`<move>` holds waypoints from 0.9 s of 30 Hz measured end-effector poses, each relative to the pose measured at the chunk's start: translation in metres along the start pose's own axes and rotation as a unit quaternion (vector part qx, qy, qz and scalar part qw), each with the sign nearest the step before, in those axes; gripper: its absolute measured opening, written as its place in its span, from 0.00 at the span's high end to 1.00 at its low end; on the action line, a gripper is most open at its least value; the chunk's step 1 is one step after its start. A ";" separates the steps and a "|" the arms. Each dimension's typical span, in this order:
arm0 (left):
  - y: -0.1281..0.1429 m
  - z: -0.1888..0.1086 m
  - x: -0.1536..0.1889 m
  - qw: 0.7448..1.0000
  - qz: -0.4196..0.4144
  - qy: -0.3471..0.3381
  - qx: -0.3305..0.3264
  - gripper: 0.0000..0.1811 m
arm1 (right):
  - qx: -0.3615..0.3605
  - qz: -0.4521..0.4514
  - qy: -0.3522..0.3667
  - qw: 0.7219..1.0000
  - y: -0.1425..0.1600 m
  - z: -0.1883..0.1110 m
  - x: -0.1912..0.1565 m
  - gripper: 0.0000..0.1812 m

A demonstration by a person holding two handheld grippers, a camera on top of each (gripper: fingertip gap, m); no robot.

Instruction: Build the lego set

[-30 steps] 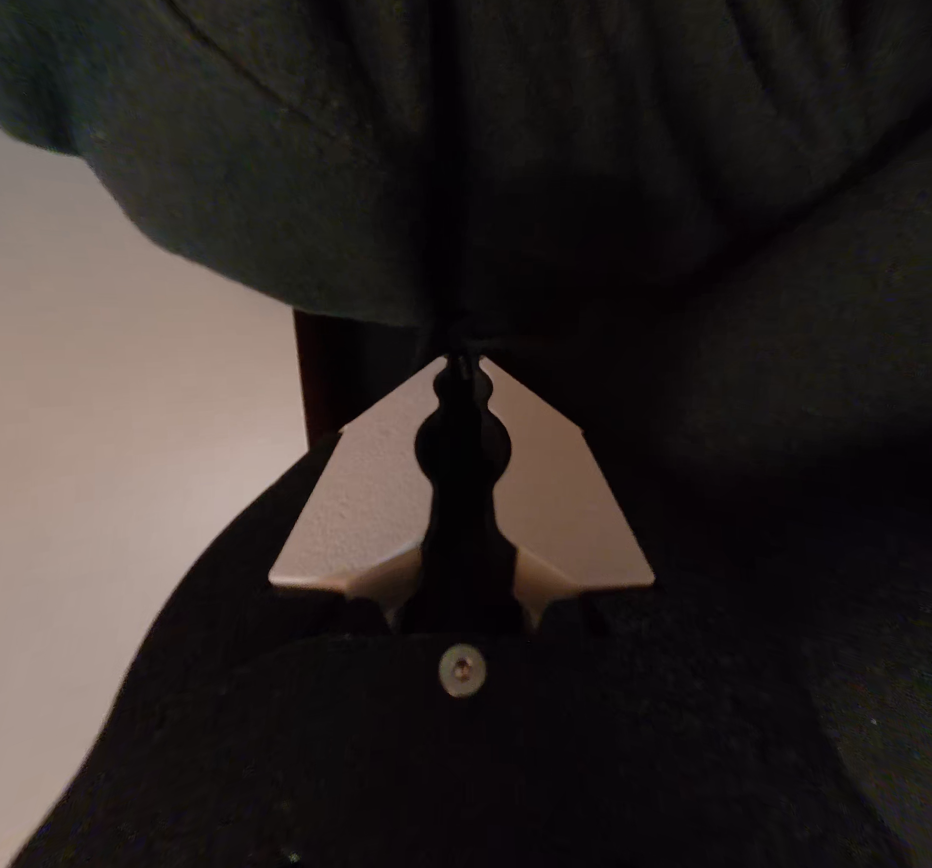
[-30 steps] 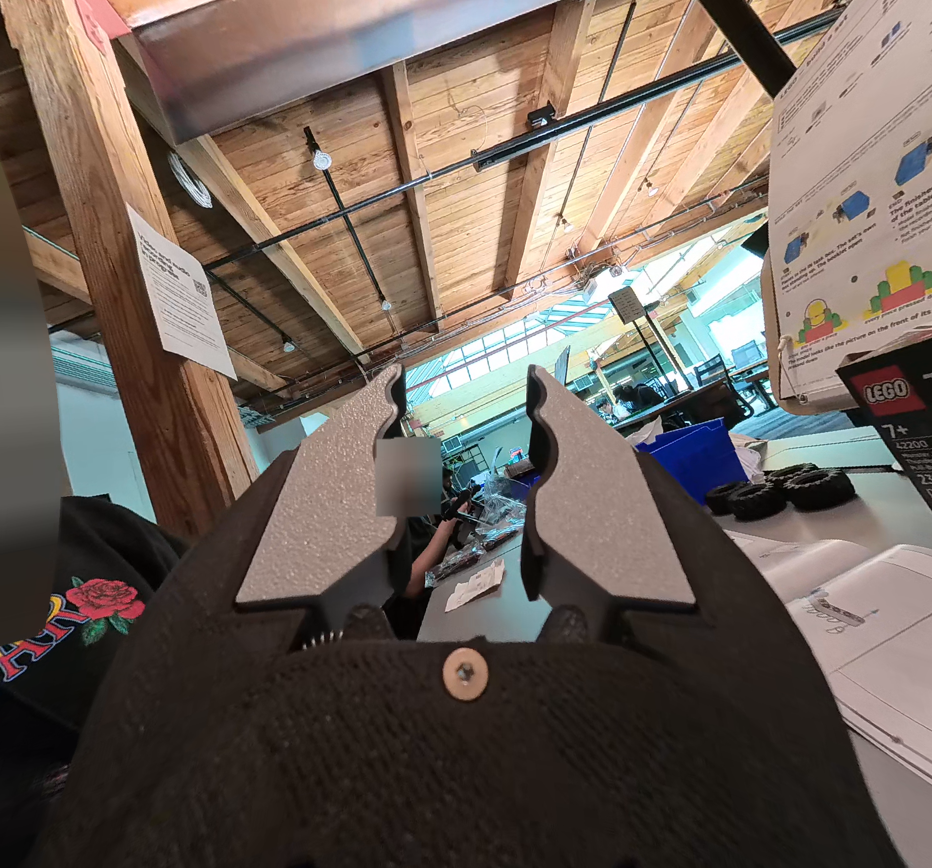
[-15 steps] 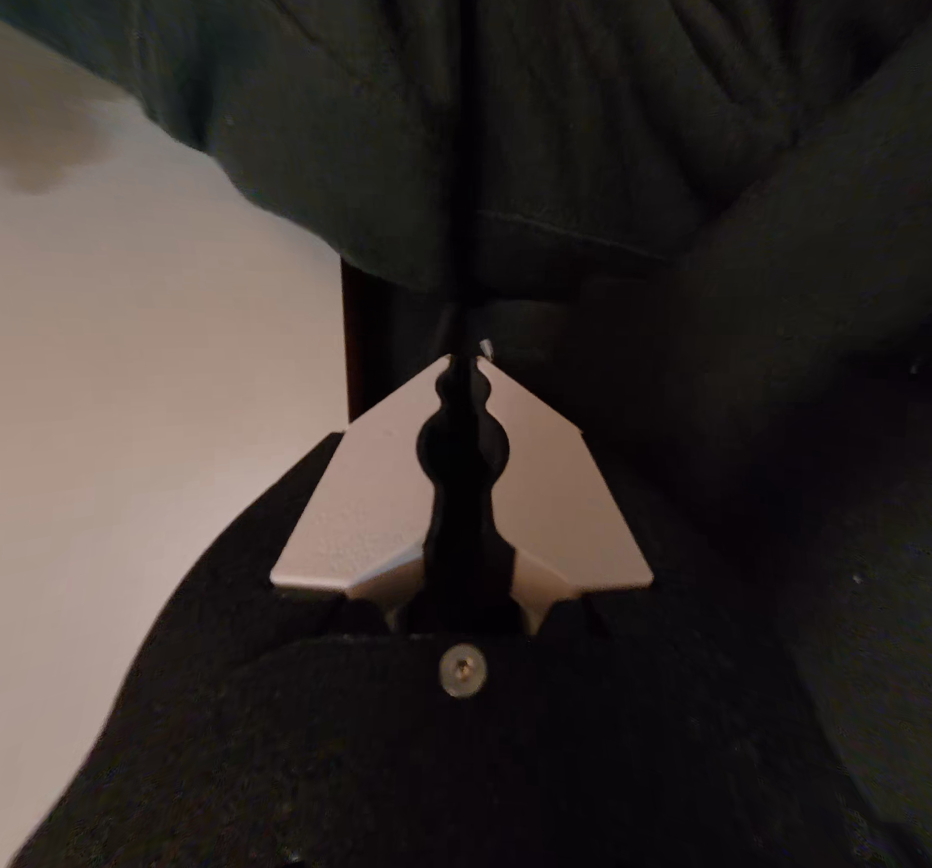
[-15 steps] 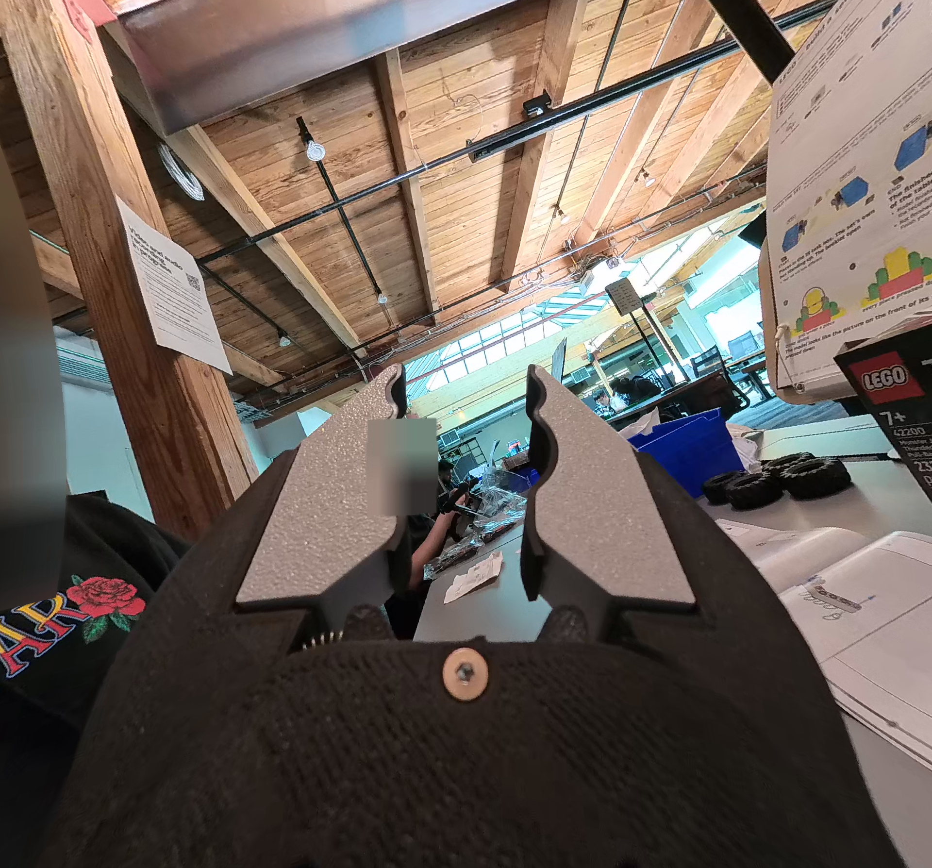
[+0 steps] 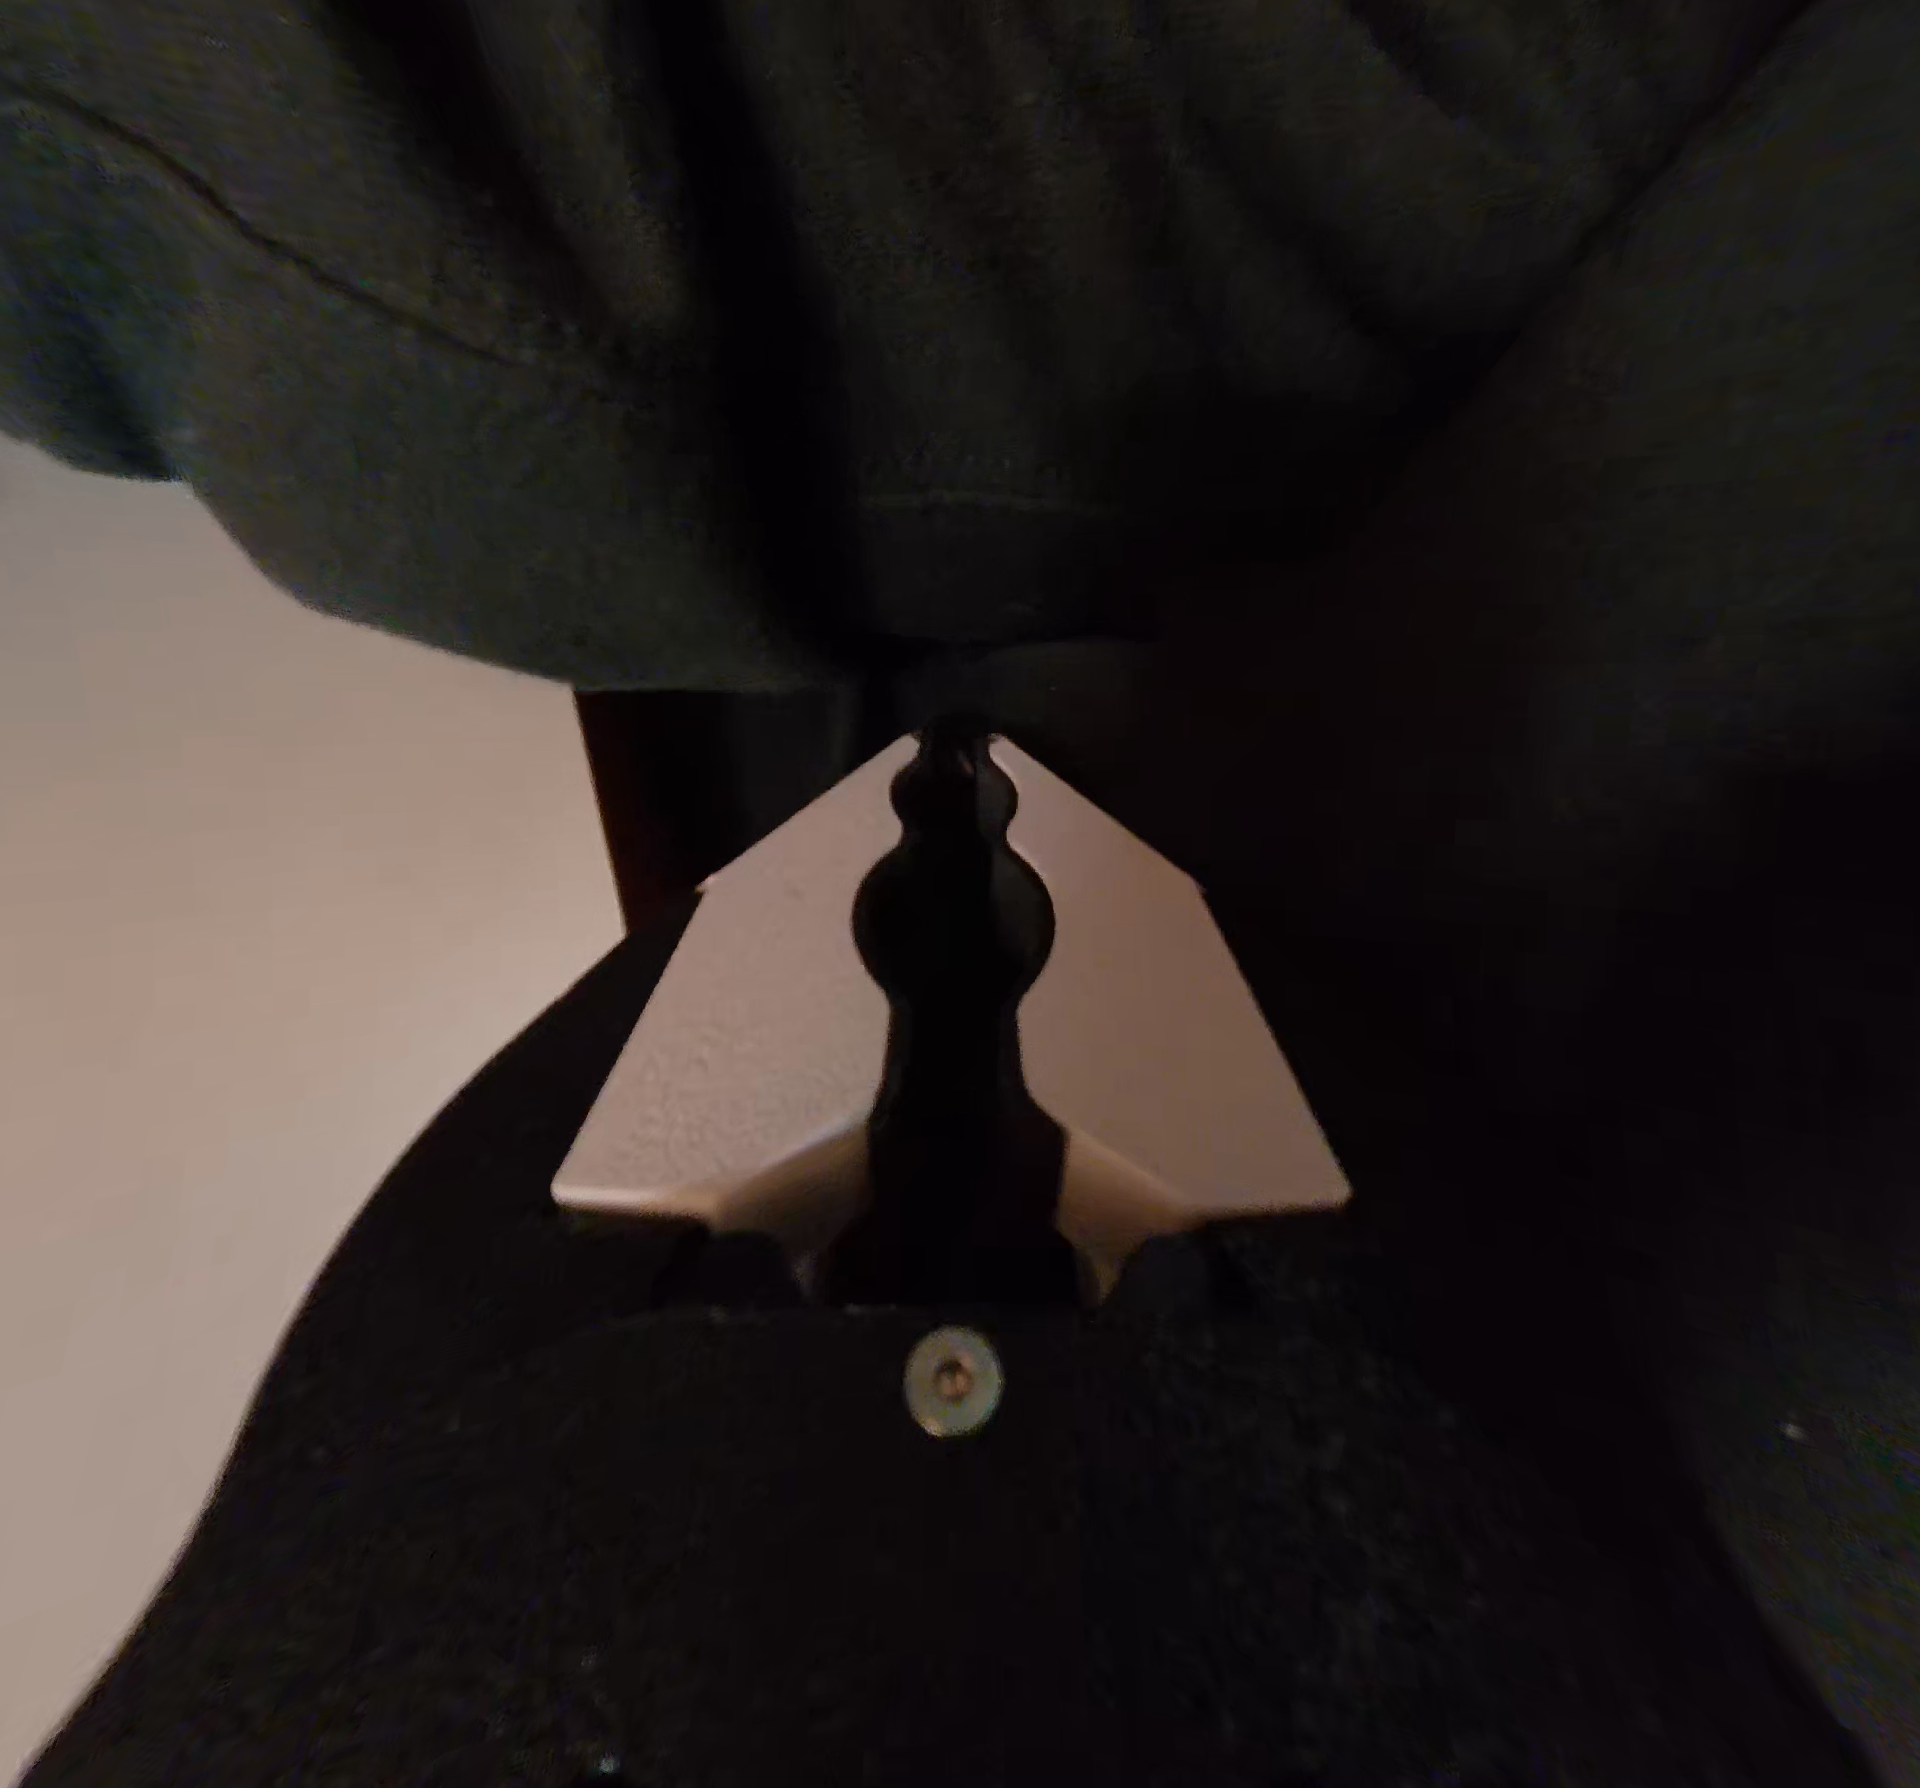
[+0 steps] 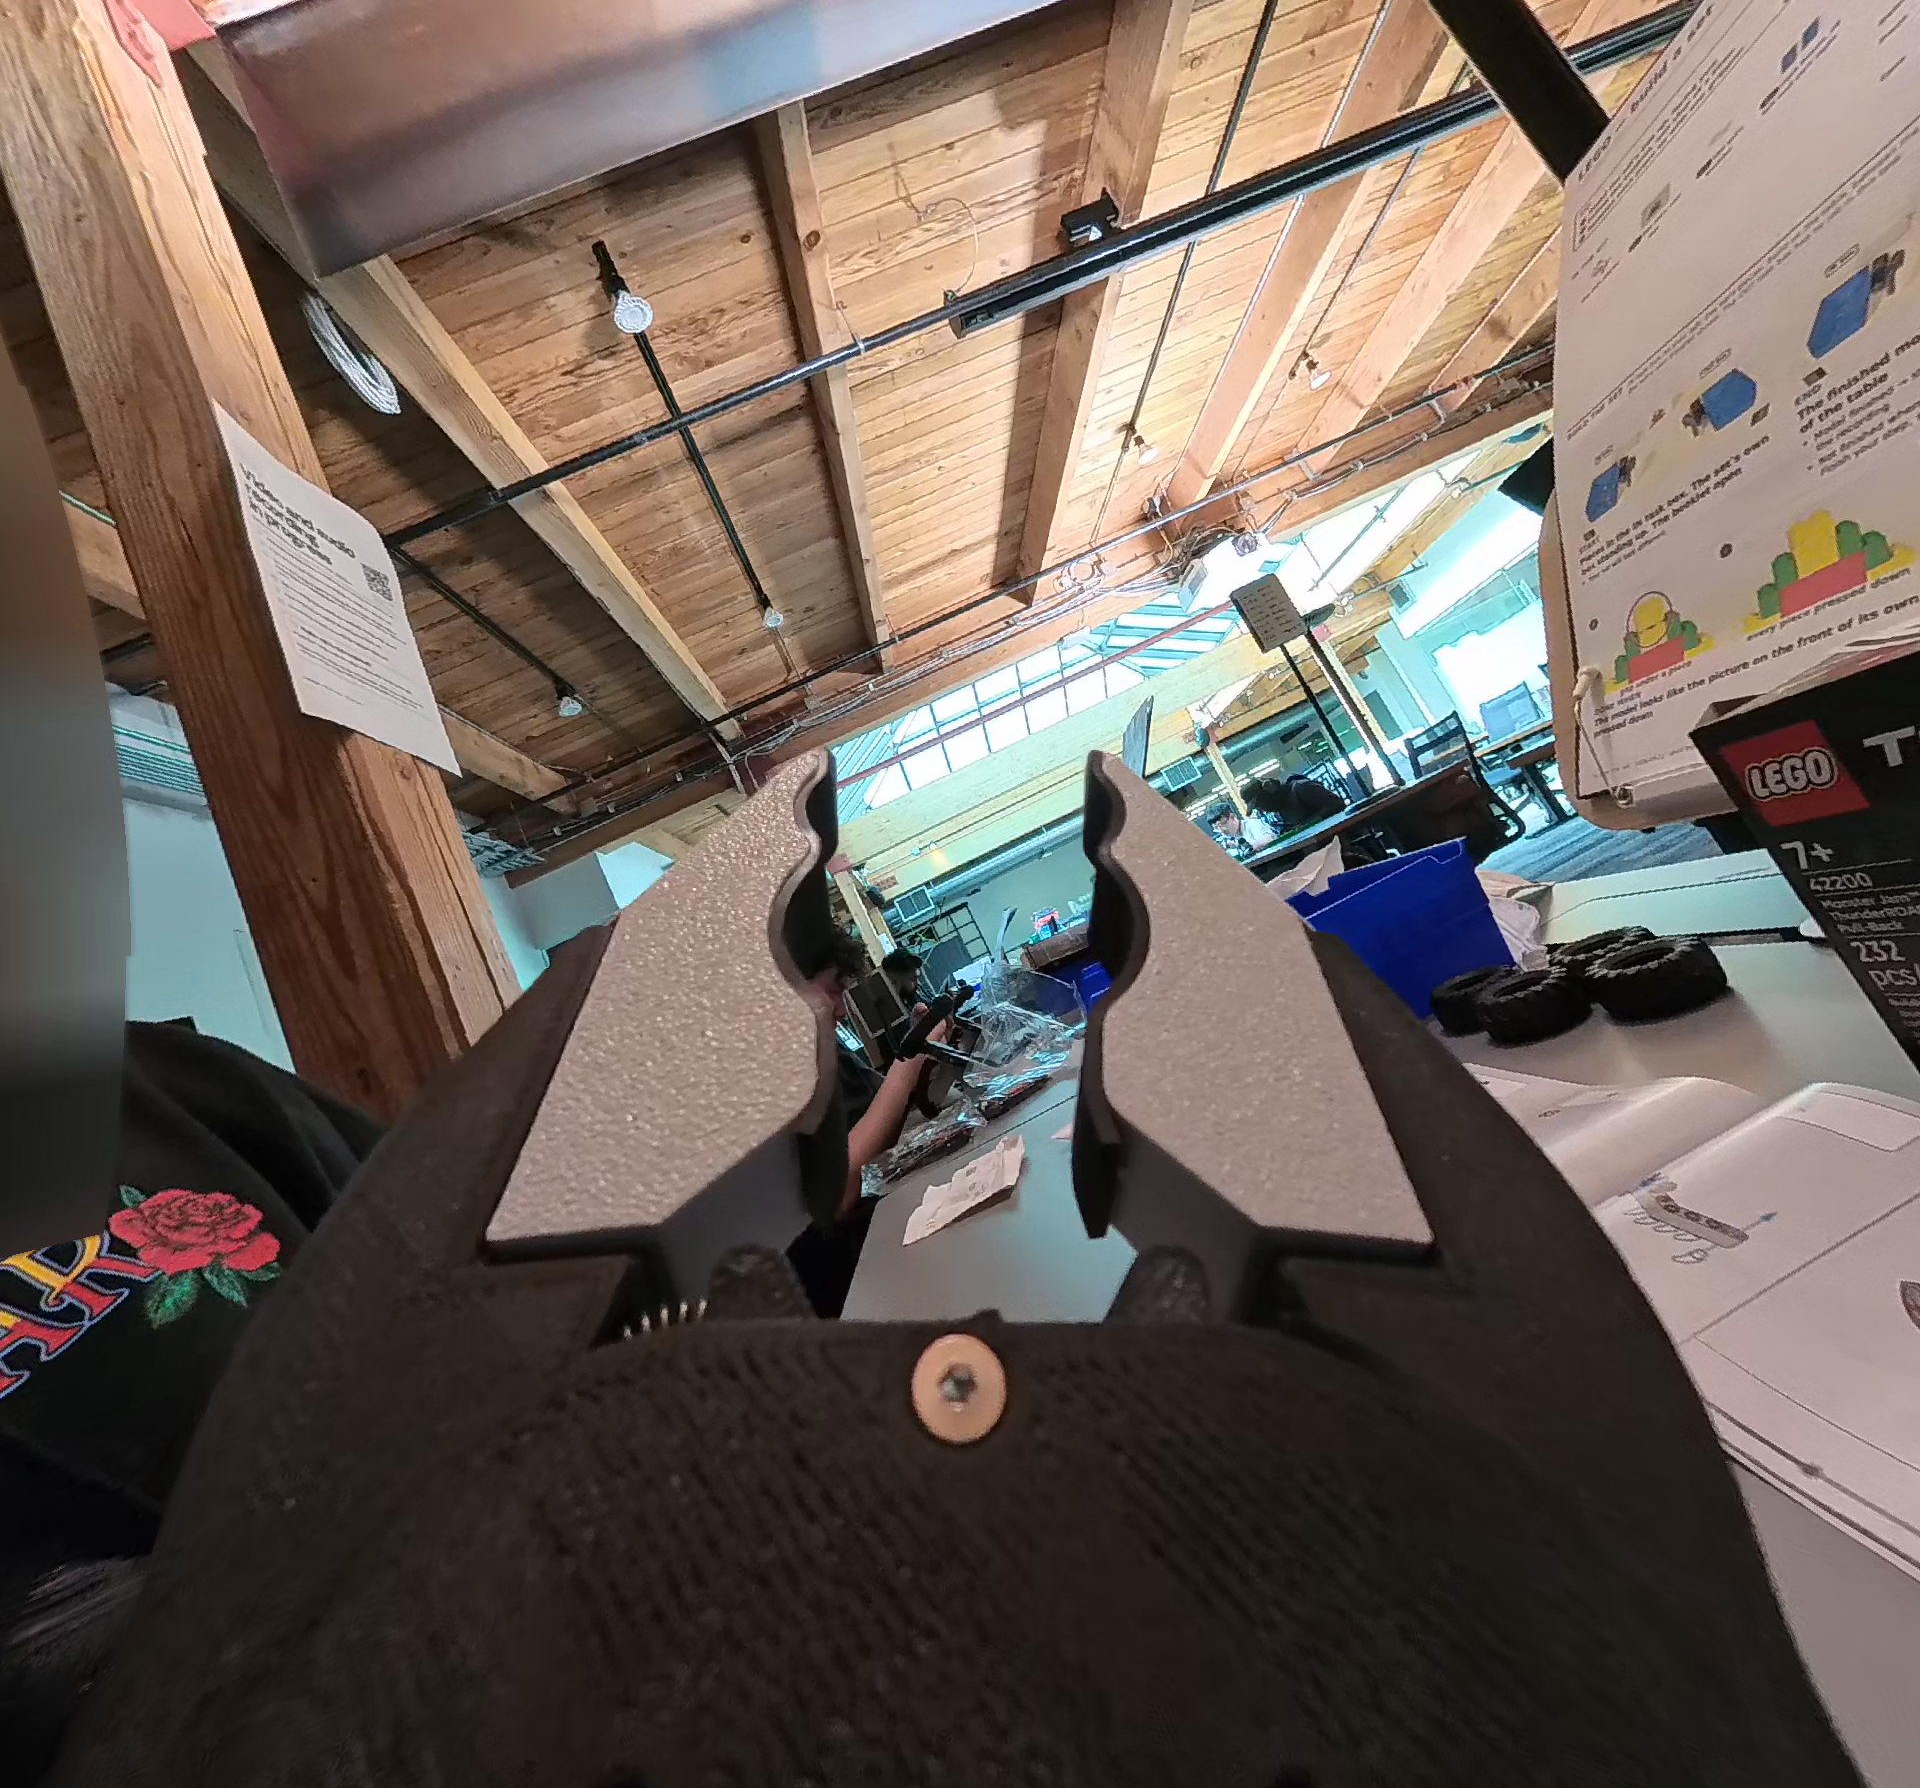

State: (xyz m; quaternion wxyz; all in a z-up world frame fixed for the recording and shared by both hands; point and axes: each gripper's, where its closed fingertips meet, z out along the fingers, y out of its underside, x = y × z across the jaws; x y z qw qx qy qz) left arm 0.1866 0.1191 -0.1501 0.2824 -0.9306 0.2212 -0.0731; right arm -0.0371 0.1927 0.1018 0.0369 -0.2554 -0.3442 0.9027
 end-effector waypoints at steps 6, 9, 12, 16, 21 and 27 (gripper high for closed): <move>0.003 0.003 -0.003 0.999 0.009 -0.040 -0.025 0.97 | -0.002 0.003 0.003 1.000 -0.001 -0.001 0.003 0.75; 0.004 0.004 -0.002 0.999 -0.009 -0.026 -0.023 0.98 | -0.003 0.004 0.003 1.000 -0.001 -0.001 0.004 0.75; 0.000 0.000 -0.003 1.000 -0.025 -0.014 0.009 0.99 | -0.005 0.006 0.006 1.000 0.000 -0.002 0.006 0.75; -0.010 -0.024 -0.015 0.992 -0.072 -0.005 0.100 0.99 | -0.019 0.000 0.028 0.999 0.006 -0.001 0.015 0.75; -0.016 -0.081 -0.048 0.959 -0.142 -0.036 0.244 0.99 | -0.056 -0.003 0.051 0.997 0.024 0.003 0.022 0.75; 0.078 -0.126 -0.129 0.951 -0.135 -0.258 0.103 0.99 | -0.141 -0.044 0.100 0.984 0.056 0.004 0.034 0.77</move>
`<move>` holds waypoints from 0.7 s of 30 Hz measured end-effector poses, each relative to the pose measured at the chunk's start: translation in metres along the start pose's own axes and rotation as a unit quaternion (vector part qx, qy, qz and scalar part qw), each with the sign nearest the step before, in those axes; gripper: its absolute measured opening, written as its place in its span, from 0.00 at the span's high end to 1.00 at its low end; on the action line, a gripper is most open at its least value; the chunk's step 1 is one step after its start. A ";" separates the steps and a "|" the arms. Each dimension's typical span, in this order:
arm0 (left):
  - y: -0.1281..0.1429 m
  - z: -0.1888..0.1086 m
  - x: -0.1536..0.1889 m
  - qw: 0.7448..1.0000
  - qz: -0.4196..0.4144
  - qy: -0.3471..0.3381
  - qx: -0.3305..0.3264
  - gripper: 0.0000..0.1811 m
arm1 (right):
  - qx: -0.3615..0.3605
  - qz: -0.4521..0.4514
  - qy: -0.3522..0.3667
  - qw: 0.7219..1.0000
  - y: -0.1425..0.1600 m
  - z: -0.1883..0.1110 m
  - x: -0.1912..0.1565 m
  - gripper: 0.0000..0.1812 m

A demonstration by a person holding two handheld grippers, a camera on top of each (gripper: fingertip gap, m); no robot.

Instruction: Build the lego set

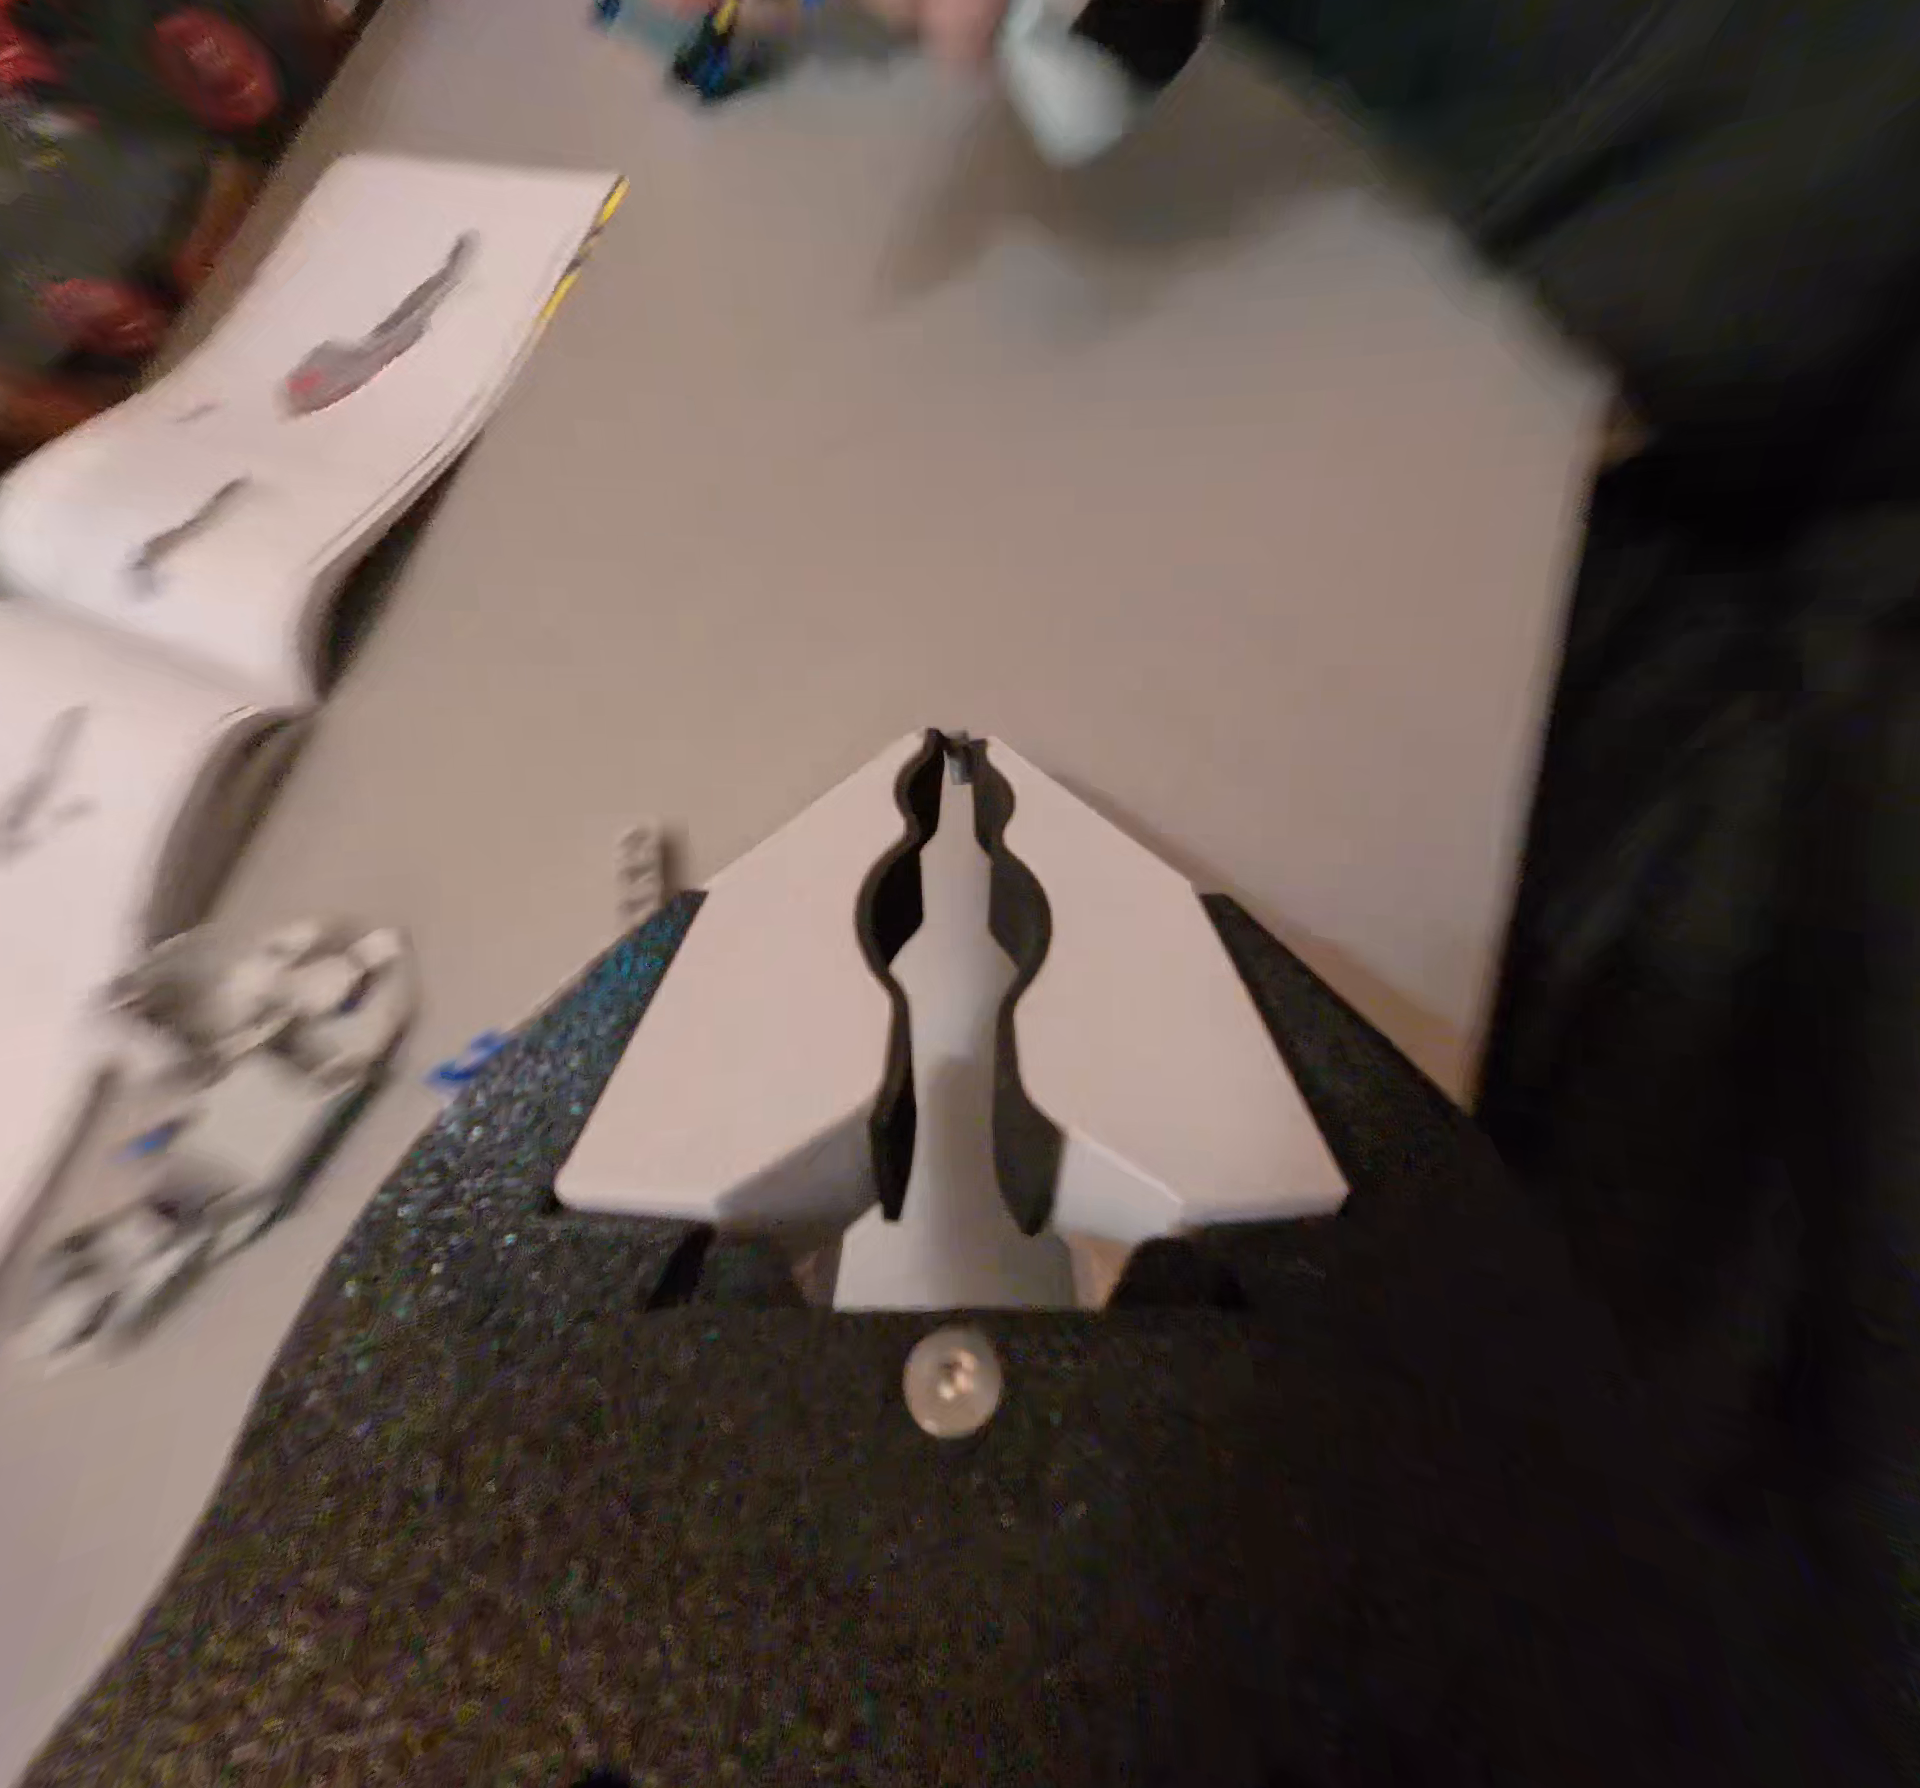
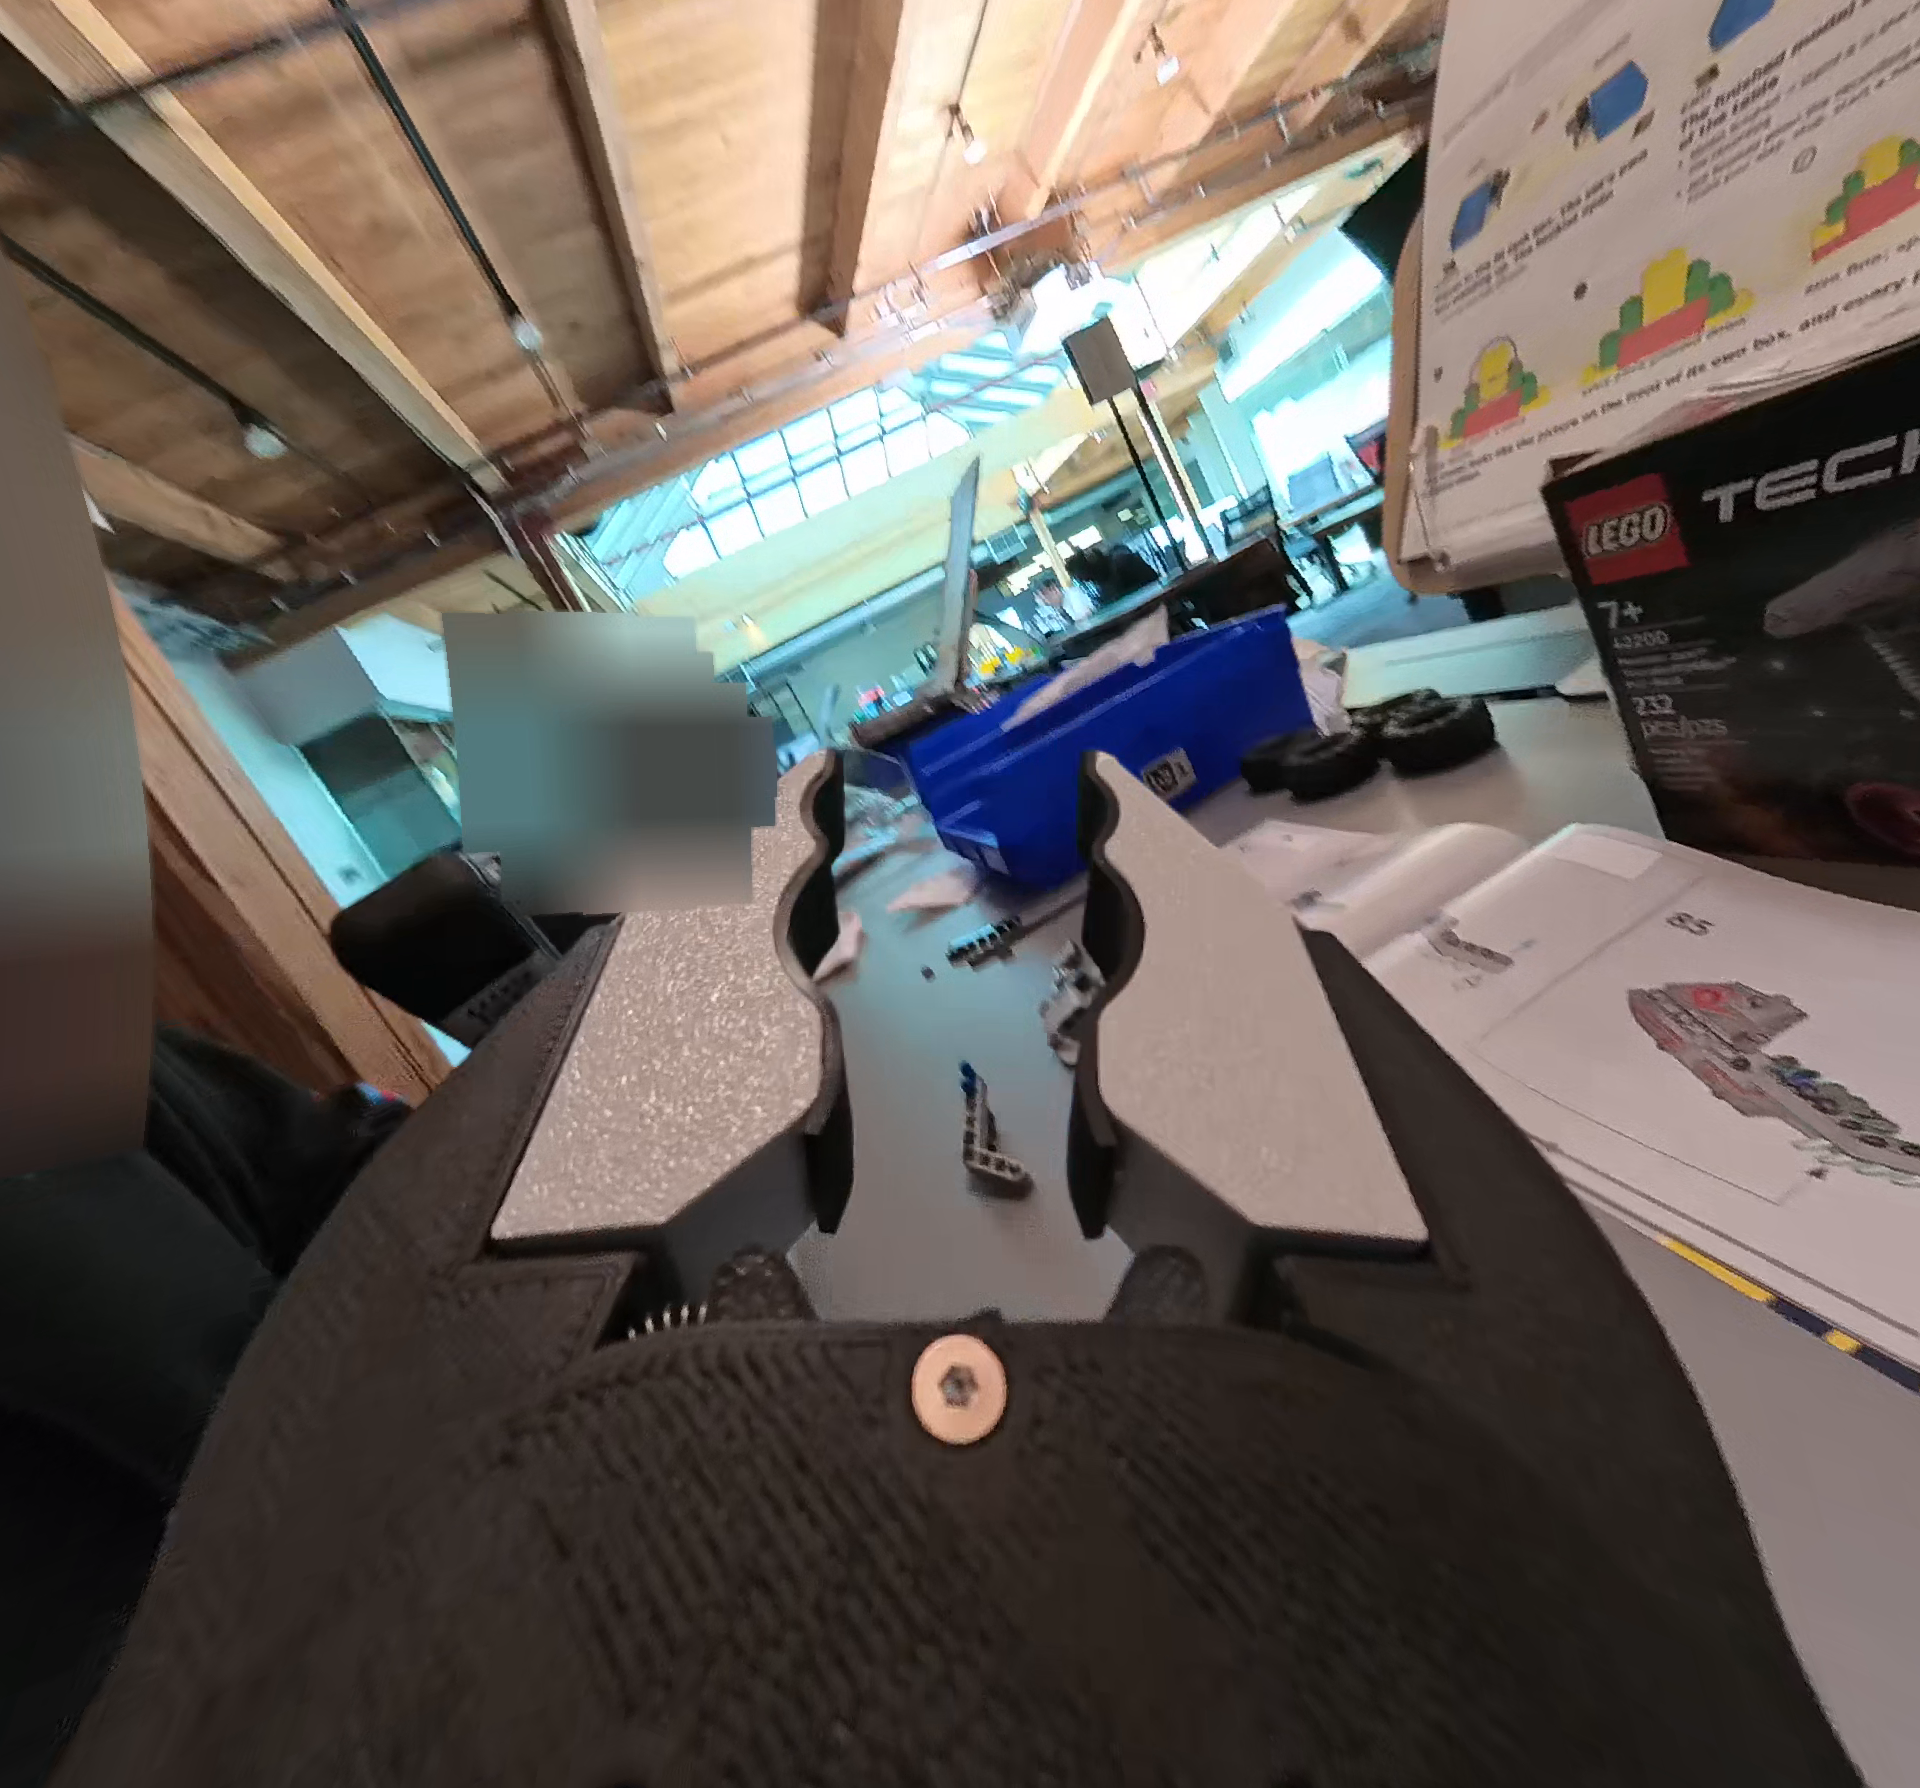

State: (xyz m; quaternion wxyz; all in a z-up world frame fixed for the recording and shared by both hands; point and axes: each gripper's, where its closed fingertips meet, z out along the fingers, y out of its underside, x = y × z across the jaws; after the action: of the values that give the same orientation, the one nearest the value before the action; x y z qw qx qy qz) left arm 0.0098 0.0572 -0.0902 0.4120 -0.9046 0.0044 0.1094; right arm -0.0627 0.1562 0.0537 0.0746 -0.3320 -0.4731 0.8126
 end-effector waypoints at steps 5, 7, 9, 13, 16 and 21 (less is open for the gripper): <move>0.033 0.001 -0.037 0.998 0.013 -0.028 -0.056 0.99 | -0.139 -0.070 0.039 0.987 0.043 0.016 0.001 0.81; 0.037 0.002 -0.043 0.999 -0.006 0.004 -0.052 0.99 | -0.205 -0.107 0.054 0.971 0.062 0.020 0.004 0.84; 0.038 0.000 -0.041 0.997 -0.018 0.059 -0.044 0.99 | -0.275 -0.133 0.060 0.950 0.081 0.023 0.006 0.84; 0.045 -0.006 -0.040 0.993 0.023 0.113 -0.032 0.98 | -0.413 -0.172 0.022 0.894 0.121 0.021 0.003 0.86; 0.049 -0.011 -0.040 0.991 0.042 0.123 -0.023 0.95 | -0.502 -0.176 -0.018 0.847 0.145 0.012 -0.003 0.91; 0.050 -0.022 -0.039 0.992 0.065 0.105 -0.033 0.92 | -0.559 -0.180 -0.050 0.808 0.167 0.007 -0.008 0.90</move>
State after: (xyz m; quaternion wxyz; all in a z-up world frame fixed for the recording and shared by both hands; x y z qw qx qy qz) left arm -0.0284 0.0049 -0.1054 0.3708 -0.9222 0.1027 0.0401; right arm -0.0285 0.0575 -0.0774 -0.0028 -0.1844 -0.8997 0.3957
